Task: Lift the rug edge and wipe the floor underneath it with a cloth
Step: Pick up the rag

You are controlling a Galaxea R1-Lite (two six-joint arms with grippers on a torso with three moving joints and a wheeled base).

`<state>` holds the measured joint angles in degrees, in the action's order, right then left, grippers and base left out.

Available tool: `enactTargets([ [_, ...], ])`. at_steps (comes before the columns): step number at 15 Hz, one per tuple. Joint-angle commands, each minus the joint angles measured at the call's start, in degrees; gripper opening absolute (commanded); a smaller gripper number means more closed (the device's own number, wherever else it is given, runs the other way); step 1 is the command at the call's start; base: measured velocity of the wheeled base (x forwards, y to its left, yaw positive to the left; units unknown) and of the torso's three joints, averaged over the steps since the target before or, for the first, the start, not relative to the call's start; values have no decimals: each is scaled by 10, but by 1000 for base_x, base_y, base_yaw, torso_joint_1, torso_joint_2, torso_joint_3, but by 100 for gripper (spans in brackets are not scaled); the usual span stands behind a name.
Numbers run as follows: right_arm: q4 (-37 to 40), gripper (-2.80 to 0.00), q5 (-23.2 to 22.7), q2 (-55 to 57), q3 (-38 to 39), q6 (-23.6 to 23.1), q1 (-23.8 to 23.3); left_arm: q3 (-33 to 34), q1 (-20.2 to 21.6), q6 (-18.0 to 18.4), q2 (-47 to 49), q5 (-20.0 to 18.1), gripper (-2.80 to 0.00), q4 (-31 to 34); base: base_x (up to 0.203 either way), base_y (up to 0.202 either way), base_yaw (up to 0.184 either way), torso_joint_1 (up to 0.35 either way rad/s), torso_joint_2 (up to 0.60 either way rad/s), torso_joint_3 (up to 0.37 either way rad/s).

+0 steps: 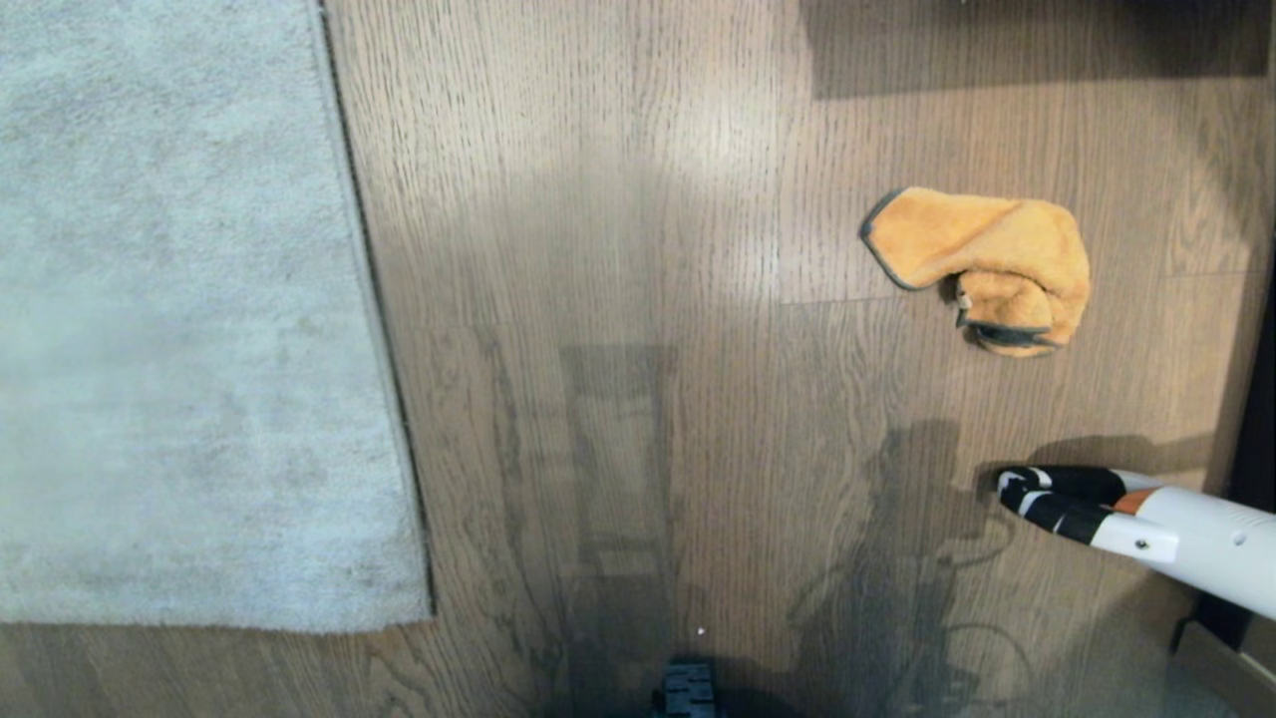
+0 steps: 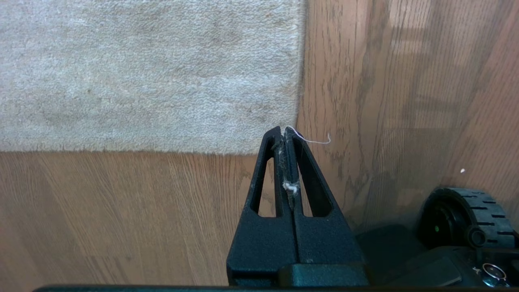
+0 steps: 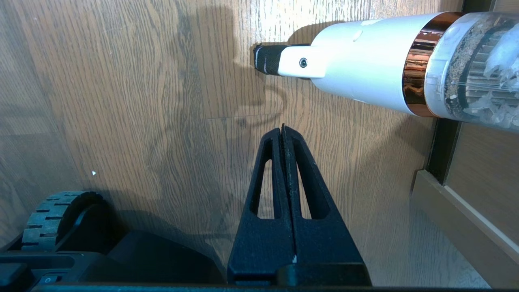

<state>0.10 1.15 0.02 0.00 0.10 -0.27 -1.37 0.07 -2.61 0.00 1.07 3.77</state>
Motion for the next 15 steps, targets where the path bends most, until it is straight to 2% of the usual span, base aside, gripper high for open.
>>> enactTargets([
  [1,0,-280,0,0,0,0,0,0,0,0,0,0,-280,0,0,0,0,0,0,0],
  [10,0,-280,0,0,0,0,0,0,0,0,0,1,-280,0,0,0,0,0,0,0],
  [15,0,-280,-4,0,0,-15,0,0,0,0,0,0,-280,0,0,0,0,0,0,0],
])
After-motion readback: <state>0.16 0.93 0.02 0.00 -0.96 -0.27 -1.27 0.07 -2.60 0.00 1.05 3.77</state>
